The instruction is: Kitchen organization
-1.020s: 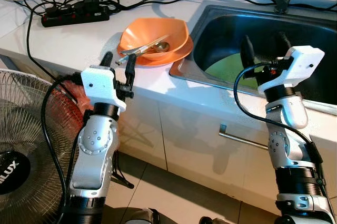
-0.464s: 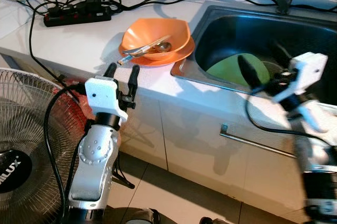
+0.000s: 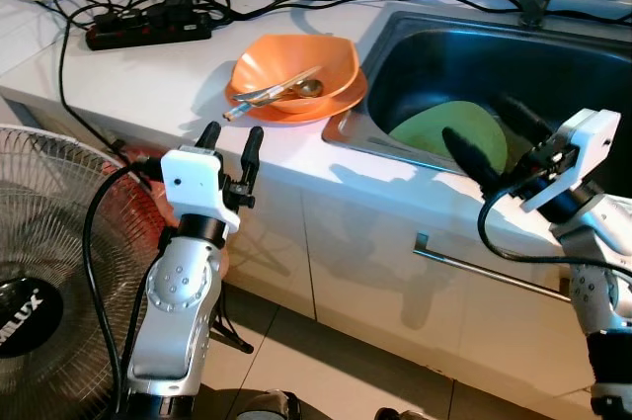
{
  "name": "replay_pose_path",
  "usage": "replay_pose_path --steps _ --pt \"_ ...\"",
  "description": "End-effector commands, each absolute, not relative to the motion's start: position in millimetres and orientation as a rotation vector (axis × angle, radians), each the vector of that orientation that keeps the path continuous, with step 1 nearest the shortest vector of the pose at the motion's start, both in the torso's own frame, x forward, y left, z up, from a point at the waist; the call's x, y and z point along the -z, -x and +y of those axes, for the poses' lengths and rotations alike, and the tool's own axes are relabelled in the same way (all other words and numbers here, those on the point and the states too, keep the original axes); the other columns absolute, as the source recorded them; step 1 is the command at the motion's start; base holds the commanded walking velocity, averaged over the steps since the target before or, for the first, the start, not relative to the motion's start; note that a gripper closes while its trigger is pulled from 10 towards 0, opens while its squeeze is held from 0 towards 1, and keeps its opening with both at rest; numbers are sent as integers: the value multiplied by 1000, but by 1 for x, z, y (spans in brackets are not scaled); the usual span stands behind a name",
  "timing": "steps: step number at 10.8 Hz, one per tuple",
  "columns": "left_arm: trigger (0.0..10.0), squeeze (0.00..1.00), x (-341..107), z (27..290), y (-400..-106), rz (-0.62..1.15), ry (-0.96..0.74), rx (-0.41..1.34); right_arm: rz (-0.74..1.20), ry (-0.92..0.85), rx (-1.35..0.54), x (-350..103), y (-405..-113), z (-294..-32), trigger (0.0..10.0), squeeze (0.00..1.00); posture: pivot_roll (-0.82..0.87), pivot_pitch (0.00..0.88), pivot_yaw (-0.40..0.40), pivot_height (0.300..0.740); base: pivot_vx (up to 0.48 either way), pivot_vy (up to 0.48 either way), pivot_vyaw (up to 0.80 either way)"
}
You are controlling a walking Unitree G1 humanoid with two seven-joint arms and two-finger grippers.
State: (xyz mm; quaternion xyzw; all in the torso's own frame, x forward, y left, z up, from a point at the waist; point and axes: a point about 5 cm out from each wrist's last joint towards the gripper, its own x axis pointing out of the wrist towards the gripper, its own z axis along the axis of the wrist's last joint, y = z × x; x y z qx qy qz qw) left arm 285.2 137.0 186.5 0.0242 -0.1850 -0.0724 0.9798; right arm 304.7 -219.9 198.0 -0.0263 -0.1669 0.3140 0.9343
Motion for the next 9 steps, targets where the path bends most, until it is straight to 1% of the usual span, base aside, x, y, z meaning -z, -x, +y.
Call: replay_pose_path --steps 1,2,6,8,9 --pt "10000 0 -185 141 -290 -349 -7 133 -353 46 -698 -200 -303 -210 10000 0 103 120 77 740 0 0 0" --pt "10000 0 -186 145 -294 -335 65 111 -352 41 -703 -200 -303 -209 10000 0 102 123 77 740 0 0 0" --pt "10000 0 -182 153 -298 -294 143 86 -351 39 -705 -199 -302 -207 10000 0 105 131 75 740 0 0 0" --pt "10000 0 -180 152 -303 -256 238 111 -352 34 -710 -199 -303 -204 10000 0 104 133 75 740 0 0 0" --pt "10000 0 -181 150 -305 -250 243 125 -353 34 -710 -199 -303 -204 10000 0 104 133 75 740 0 0 0"
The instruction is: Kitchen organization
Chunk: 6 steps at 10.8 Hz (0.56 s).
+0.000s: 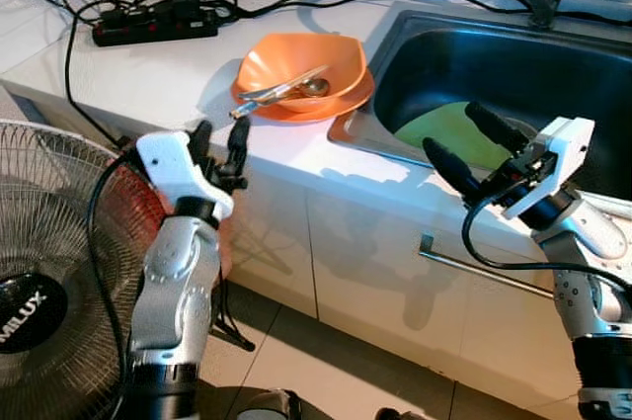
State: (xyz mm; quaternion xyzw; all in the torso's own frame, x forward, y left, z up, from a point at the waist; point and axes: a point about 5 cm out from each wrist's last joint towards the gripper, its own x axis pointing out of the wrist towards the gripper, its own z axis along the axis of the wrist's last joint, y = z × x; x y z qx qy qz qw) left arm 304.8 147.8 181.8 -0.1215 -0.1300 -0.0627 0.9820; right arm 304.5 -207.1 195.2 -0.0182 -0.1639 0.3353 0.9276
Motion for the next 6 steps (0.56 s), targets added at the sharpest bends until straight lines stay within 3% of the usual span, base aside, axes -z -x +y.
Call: replay_pose_path --steps 1,6 --pt "10000 0 -182 148 -308 -252 262 130 -353 33 -710 -199 -303 -203 10000 0 99 134 74 740 0 0 0" --pt "10000 0 -189 146 -318 -259 266 155 -350 27 -707 -197 -302 -201 10000 0 91 131 79 740 0 0 0"
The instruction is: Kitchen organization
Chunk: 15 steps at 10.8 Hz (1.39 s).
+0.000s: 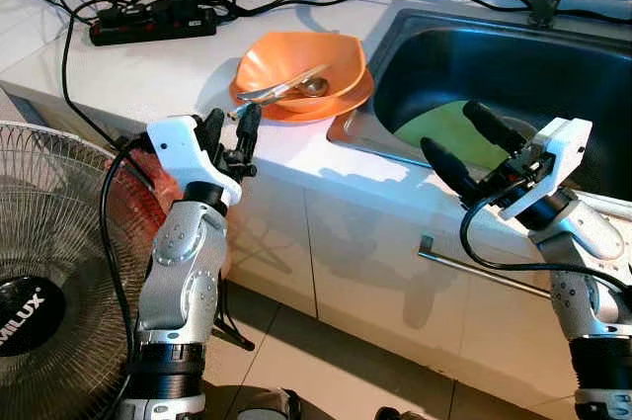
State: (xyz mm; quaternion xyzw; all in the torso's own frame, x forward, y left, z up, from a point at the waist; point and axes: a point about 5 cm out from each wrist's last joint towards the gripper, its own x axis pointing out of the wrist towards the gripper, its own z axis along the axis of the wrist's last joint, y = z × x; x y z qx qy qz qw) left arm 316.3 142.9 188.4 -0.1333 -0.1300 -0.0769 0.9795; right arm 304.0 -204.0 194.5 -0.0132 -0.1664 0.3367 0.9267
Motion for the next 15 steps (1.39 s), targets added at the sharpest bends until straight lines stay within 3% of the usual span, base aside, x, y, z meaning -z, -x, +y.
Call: replay_pose_path --steps 1,2,3,6,7,8,9,11,13,14,15 --pt "9686 0 -189 146 -319 -259 270 155 -351 27 -705 -197 -302 -201 10000 0 91 131 79 740 0 0 0" --pt "4627 0 -189 146 -320 -258 272 155 -352 28 -703 -197 -302 -201 10000 0 86 127 82 740 0 0 0" --pt "941 0 -189 145 -320 -259 274 156 -351 28 -702 -197 -302 -202 10000 0 86 127 82 740 0 0 0" --pt "353 0 -189 145 -321 -259 274 156 -350 29 -692 -195 -302 -203 10000 0 79 113 87 740 0 0 0" --pt "980 0 -189 145 -322 -259 275 157 -351 29 -692 -195 -302 -203 10000 0 76 108 88 740 0 0 0" --pt "667 0 -190 144 -322 -260 277 160 -350 30 -690 -195 -302 -203 10000 0 76 107 88 740 0 0 0" --pt "2431 0 -190 143 -322 -261 279 161 -346 35 -689 -194 -302 -203 10000 0 76 107 88 740 0 0 0" --pt "10000 0 -190 142 -322 -263 282 155 -344 36 -688 -194 -302 -203 10000 0 76 114 85 740 0 0 0" --pt "10000 0 -191 143 -323 -266 285 149 -345 35 -687 -194 -303 -203 10000 0 78 116 84 740 0 0 0" --pt "4353 0 -192 143 -323 -269 285 147 -345 35 -687 -194 -303 -203 10000 0 79 114 84 740 0 0 0" --pt "0 0 -192 142 -323 -271 282 146 -344 36 -684 -194 -304 -203 10000 0 78 113 83 740 0 0 0"
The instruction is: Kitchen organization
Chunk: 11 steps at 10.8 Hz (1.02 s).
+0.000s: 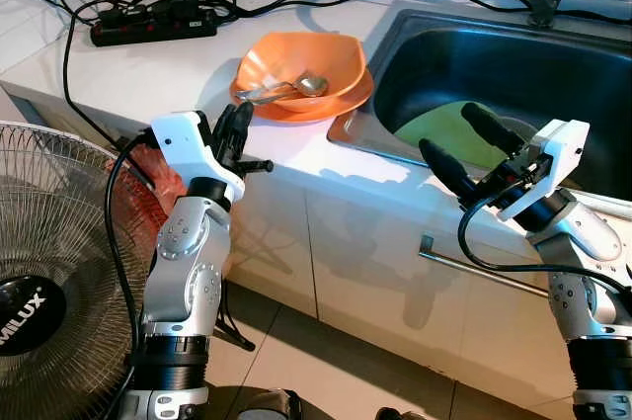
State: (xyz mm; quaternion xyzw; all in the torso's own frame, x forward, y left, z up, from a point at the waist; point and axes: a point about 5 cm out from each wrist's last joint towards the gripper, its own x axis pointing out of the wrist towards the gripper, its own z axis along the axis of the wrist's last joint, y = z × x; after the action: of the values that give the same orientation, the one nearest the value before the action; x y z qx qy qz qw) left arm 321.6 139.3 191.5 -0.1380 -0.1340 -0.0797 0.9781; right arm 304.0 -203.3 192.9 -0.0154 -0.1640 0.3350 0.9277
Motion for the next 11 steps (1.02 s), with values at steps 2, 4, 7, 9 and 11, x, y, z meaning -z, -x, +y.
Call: replay_pose_path --steps 2,4,7,9,11 --pt "0 0 -193 142 -323 -279 275 148 -344 36 -678 -193 -304 -204 10000 0 79 114 83 740 0 0 0" --pt "0 0 -200 138 -323 -305 244 168 -345 35 -674 -193 -305 -204 10000 0 80 112 84 740 0 0 0" --pt "0 0 -219 130 -320 -378 198 212 -348 33 -670 -193 -305 -204 10000 0 80 112 84 740 0 0 0" --pt "9490 0 -259 121 -313 -535 107 254 -351 35 -661 -195 -306 -205 10000 0 83 113 82 740 0 0 0" --pt "10000 0 -293 112 -307 -658 80 290 -355 34 -659 -196 -307 -204 10000 0 84 111 82 740 0 0 0"
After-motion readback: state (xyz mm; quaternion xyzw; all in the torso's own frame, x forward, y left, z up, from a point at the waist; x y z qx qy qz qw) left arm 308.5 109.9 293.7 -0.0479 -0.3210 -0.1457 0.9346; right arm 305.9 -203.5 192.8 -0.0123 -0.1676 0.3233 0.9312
